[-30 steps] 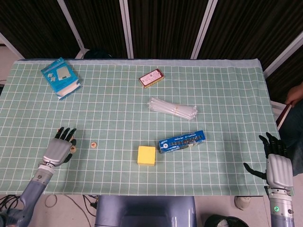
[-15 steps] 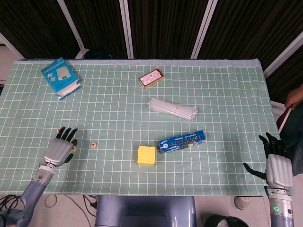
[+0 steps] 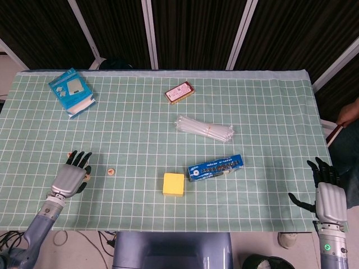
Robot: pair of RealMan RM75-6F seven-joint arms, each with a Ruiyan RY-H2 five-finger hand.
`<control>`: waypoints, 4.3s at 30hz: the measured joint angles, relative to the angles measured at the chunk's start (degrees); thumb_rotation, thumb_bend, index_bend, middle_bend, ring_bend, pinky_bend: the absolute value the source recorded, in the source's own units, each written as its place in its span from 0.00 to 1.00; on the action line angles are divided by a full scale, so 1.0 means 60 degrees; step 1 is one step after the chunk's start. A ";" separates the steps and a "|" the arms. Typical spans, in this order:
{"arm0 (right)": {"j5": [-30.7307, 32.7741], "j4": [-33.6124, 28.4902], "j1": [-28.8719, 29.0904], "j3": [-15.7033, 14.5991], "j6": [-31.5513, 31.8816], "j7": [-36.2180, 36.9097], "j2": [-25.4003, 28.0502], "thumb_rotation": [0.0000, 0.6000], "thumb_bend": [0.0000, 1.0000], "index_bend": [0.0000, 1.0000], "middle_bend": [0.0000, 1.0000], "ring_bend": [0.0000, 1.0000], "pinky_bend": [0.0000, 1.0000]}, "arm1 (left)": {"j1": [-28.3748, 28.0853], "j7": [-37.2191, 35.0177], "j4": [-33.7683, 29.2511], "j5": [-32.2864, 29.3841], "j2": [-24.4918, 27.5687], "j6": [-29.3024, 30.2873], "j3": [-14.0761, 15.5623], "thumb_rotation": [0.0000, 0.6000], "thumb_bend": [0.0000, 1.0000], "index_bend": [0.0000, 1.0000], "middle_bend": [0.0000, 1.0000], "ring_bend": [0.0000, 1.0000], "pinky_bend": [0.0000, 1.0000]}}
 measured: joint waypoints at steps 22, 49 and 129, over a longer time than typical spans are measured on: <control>0.0199 -0.0118 0.0008 0.0015 -0.0075 -0.0161 0.0029 1.00 0.27 0.12 0.05 0.00 0.00 | -0.0221 0.0585 -0.1193 0.0208 0.0260 0.0377 -0.0325 1.00 0.29 0.33 0.05 0.00 0.00; 0.0293 -0.0101 0.0005 0.0066 -0.0045 -0.0155 0.0012 1.00 0.27 0.12 0.05 0.00 0.00 | -0.1410 0.2304 -0.1124 -0.1668 -0.0837 -0.0715 -0.0811 1.00 0.30 0.42 0.05 0.00 0.00; 0.0492 -0.0188 -0.0006 0.0132 -0.0037 -0.0168 -0.0007 1.00 0.27 0.12 0.05 0.00 0.00 | -0.1257 0.3042 -0.2316 -0.1376 0.0179 0.0795 -0.0135 1.00 0.34 0.50 0.08 0.00 0.00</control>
